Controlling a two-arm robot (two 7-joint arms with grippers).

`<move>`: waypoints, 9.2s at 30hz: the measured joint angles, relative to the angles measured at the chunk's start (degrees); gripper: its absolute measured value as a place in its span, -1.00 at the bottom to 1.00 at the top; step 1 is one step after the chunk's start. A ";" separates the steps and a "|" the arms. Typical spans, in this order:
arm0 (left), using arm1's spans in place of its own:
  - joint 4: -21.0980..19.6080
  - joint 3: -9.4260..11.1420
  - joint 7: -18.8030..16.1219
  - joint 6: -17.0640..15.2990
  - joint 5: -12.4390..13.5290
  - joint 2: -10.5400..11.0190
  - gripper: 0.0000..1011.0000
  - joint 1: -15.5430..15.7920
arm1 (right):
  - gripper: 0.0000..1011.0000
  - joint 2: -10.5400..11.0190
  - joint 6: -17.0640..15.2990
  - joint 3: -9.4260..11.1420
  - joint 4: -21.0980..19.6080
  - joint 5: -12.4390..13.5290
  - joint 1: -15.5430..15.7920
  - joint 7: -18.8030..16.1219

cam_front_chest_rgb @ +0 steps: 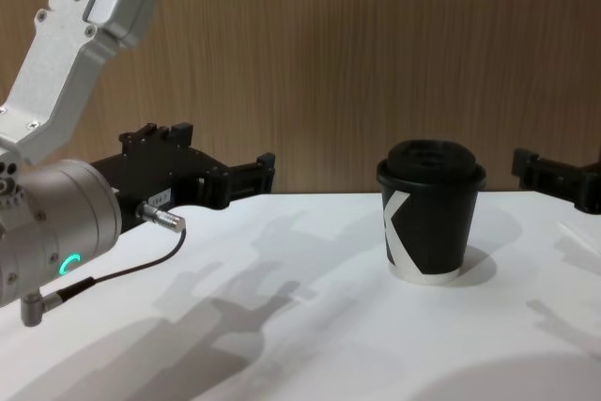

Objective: Pick up the straw with one hand, pass it to the other hand, and insert it into the cup.

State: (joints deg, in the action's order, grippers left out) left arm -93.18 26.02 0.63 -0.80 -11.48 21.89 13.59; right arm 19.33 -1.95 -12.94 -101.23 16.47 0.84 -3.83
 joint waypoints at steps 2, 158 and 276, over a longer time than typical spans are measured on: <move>0.00 0.00 0.00 0.00 0.00 0.00 0.98 0.00 | 0.98 0.00 0.00 0.00 0.00 0.00 0.00 0.00; 0.00 0.00 0.00 0.00 0.00 0.00 0.98 0.00 | 0.98 2.31 -12.00 9.00 2.71 -0.36 4.78 -3.17; 0.00 0.00 0.00 0.00 0.00 0.00 0.98 0.00 | -1.00 2.13 0.52 9.74 1.50 -8.50 3.28 -5.80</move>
State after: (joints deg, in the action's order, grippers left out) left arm -93.18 26.03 0.63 -0.80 -11.48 21.89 13.59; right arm 21.47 -1.43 -3.19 -99.73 7.97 4.12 -9.63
